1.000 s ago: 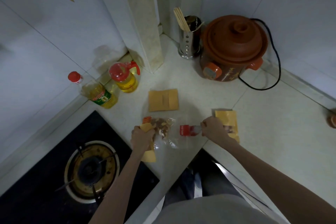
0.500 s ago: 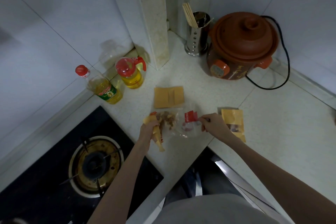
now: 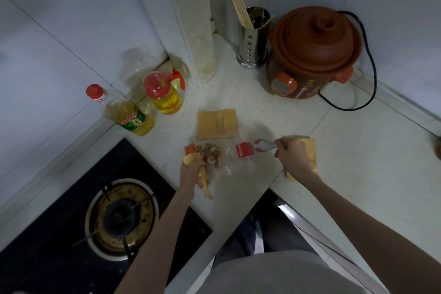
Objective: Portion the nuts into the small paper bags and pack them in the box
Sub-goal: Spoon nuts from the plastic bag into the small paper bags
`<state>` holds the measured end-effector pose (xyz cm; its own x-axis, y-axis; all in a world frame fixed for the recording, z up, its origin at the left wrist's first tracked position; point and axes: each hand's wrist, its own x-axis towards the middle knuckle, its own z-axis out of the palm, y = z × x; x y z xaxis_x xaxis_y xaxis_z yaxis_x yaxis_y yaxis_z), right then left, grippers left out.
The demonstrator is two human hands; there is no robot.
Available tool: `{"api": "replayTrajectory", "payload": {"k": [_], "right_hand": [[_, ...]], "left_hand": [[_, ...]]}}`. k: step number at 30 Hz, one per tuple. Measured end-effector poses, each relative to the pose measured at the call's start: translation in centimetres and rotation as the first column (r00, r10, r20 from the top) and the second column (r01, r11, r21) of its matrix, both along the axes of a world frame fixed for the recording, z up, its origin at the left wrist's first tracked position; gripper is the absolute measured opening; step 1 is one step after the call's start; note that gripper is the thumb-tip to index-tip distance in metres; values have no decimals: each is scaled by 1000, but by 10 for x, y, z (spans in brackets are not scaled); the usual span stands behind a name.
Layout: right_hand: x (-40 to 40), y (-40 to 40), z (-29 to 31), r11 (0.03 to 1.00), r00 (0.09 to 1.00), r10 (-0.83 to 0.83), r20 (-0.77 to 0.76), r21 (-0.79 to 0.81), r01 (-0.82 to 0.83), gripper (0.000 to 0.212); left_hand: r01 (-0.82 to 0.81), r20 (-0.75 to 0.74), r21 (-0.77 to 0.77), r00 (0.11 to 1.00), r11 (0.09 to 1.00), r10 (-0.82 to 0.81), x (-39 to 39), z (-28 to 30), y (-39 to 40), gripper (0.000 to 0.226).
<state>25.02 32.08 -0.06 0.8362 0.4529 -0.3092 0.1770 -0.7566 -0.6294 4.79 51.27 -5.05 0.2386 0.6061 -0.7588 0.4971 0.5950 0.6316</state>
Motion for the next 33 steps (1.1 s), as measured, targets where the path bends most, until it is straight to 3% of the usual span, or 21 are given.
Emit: {"api": "replayTrajectory", "payload": {"k": [3,8,13,19,24,30,33], "right_hand": [[0,8,-7,998,999,39,23,-42,-38,27],[-2,21,-14,990,991,124,-52,-55,-127,24],[-8,29,-11,975,922,221,-319,91,-202,28],[-12,39,-15,990,974,110,-200,105,-91,33],[-11,40,-7,953,926,303,-226,76,-294,35],[-8,29,0,956,955,248,-165,201,-213,40],[-10,32,0,950,954,284,-99,165,-265,48]], "left_hand": [[-10,11,11,1000,1000,9,-1,-2,-1,23],[-19,30,0,999,1000,19,-2,-3,-3,38],[10,64,-20,998,1000,-8,0,1,-3,39],[61,146,14,987,998,-62,0,6,-12,35],[46,153,11,987,999,-47,-1,8,-10,63],[36,257,108,964,993,-63,-5,16,-3,28],[38,272,92,960,995,-62,-3,17,-5,33]]}}
